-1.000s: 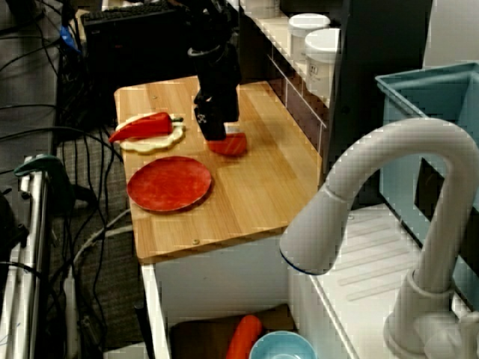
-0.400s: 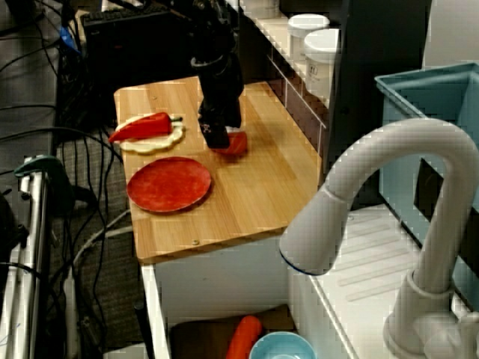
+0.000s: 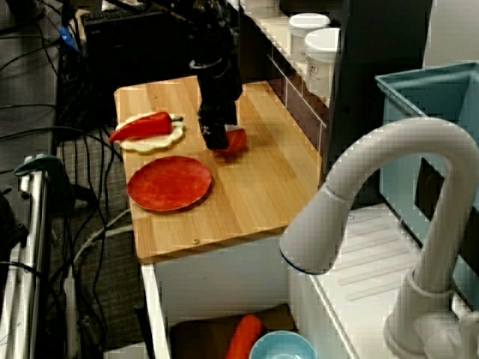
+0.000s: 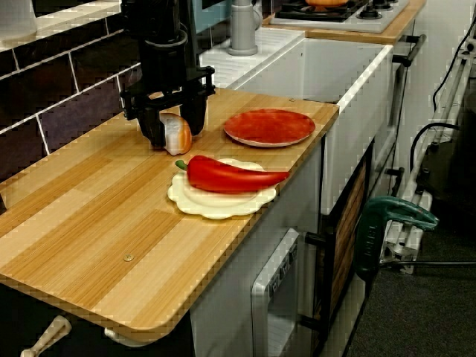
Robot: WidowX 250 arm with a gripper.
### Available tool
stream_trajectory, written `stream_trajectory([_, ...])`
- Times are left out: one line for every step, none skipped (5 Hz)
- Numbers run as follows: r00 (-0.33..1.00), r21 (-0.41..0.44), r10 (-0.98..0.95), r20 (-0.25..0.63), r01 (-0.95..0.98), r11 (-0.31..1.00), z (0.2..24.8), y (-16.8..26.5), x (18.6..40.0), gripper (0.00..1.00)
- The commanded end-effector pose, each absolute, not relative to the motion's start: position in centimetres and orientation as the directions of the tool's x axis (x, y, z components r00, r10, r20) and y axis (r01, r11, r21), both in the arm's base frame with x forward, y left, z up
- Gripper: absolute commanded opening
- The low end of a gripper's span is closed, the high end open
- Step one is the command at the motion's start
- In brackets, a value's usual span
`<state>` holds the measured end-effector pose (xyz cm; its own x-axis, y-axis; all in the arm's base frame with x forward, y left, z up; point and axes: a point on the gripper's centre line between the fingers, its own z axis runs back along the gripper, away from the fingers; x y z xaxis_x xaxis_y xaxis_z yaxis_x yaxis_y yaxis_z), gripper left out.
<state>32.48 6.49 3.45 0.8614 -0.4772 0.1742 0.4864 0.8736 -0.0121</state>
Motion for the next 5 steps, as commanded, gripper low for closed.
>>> stream_trajectory([0.857,-0.034,-0.475,0.200,0.490,0.871,5.7,7.7,33.1,0.00])
stream_trajectory([0.859,-0.063,-0.473,0.195,0.492,0.868,6.2,7.6,32.8,0.00])
stream_trajectory([0.841,-0.060,-0.501,0.202,0.522,0.851,6.6,6.9,31.6,0.00])
stream_trajectory([0.821,-0.044,-0.529,0.213,0.549,0.835,7.0,5.7,30.0,0.00])
stream_trajectory([0.810,-0.031,-0.544,0.222,0.563,0.826,7.4,4.7,28.5,0.00])
